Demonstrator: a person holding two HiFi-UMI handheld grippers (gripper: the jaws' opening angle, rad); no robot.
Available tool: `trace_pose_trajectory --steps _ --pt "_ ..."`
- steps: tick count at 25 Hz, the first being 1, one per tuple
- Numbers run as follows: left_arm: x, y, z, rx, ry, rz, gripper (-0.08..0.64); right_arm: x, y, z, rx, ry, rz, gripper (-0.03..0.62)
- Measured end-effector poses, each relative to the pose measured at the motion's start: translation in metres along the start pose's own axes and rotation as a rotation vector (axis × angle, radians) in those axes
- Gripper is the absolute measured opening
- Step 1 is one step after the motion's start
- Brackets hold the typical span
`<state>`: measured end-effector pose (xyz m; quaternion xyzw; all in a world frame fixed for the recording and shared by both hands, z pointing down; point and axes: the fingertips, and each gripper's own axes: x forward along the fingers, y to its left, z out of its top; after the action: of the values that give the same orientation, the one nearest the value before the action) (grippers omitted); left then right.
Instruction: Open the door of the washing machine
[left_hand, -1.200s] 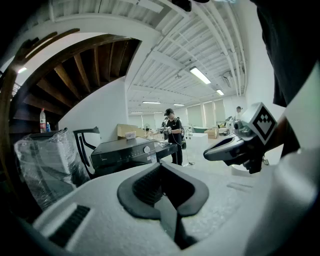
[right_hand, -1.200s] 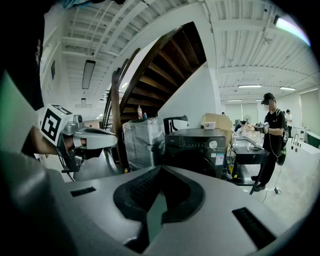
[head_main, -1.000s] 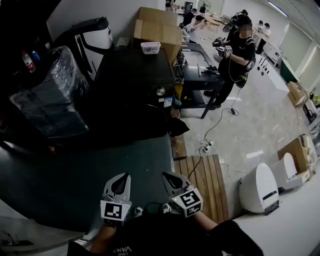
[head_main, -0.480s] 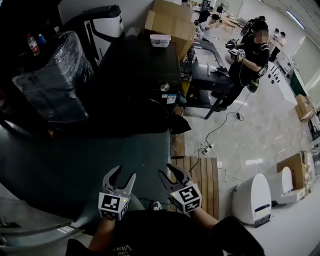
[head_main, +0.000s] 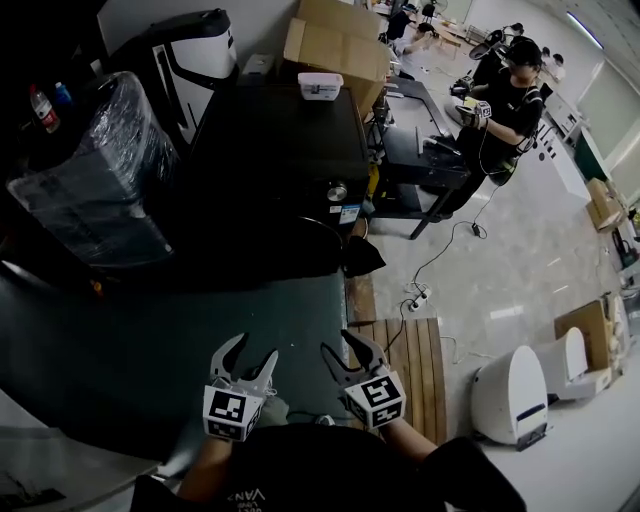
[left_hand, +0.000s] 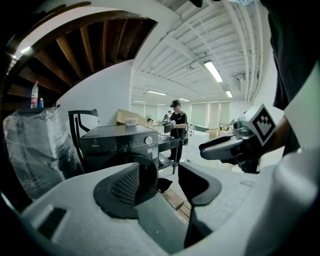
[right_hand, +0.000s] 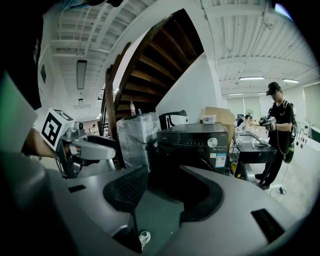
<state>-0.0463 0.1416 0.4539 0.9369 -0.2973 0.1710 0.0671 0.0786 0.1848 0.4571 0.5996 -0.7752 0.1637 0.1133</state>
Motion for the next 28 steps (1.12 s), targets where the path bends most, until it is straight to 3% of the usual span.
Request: trace_pose_trajectory --steps 12,16,21,28 --pt "0.055 0.122 0.030 0.122 0.029 -0.164 0.237 0.109 -0.008 0.044 0.057 -0.012 -0.200 0.179" --pt "0.080 0.149 0.038 0.209 0.022 -0.203 0.238 0.131 -0.022 0.049 0.063 -0.008 -0.262 0.178" --pt "0.123 0.163 0.021 0.198 0.100 -0.208 0.236 0.157 -0.056 0.042 0.041 0.029 -0.283 0.178" --pt "0.194 0.181 0.003 0.252 0.116 -0.176 0.236 0.200 -0.115 0.024 -0.004 0.098 -0.250 0.178"
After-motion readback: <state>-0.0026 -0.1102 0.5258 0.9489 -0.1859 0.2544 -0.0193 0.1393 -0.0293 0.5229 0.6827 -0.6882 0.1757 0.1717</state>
